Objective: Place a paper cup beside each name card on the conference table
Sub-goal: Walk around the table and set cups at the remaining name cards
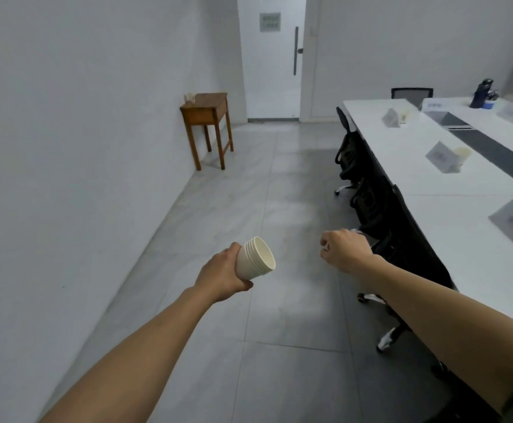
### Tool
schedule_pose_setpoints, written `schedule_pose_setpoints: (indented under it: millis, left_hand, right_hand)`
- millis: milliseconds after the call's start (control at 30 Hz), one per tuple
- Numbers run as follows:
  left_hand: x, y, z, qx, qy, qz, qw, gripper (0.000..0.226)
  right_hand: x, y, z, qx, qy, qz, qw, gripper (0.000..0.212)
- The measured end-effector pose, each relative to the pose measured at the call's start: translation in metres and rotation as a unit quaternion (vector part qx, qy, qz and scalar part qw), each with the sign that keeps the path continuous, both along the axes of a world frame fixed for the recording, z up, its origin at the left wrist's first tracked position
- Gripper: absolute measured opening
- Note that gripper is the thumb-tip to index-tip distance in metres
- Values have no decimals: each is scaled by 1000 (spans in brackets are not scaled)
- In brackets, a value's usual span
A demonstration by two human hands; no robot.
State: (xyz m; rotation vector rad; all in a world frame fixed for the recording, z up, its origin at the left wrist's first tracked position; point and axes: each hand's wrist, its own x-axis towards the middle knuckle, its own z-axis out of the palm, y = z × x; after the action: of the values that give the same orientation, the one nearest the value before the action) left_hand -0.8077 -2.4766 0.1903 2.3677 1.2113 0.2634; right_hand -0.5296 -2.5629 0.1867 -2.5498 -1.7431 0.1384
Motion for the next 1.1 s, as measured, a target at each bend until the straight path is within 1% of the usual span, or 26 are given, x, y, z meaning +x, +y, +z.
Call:
schedule_pose_setpoints:
  millis: [133,300,367,433,500,567,700,867,933,1100]
  left_hand:
    - [51,82,-10,-1,3,-20,1000,67]
    - [138,201,-22,-7,-1,-34,999,65]
    - [181,259,-22,-14,-4,-33,999,65]
    - [203,289,-14,-15,-7,-36,999,65]
    - [236,344,-17,-17,-15,-27,999,65]
    - [245,359,-13,-17,-5,-35,999,67]
    - [296,459,-24,-24,-15,-33,999,67]
    - [361,584,-39,-22,-22,-54,998,67]
    - [388,648,-42,-22,-21,-65,997,68]
    - [453,779,-22,-13,-9,-86,996,69]
  right_hand:
    - [45,70,-9,-13,3,-17,1000,27]
    - [124,186,-21,-13,12,-26,1000,30]
    - [168,243,-16,-15,13,-32,999,31]
    - [188,275,-6,-18,11,-30,999,32]
    - [226,330,0,-17,7,-37,999,32]
    - [234,345,4,-25,2,-32,999,31]
    - [285,441,0,-24,-1,-29,999,33]
    - [347,564,-18,-28,1,-41,999,31]
    - [372,624,-21,-24,5,-53,998,29]
    - [427,738,-3,-21,13,-79,997,30]
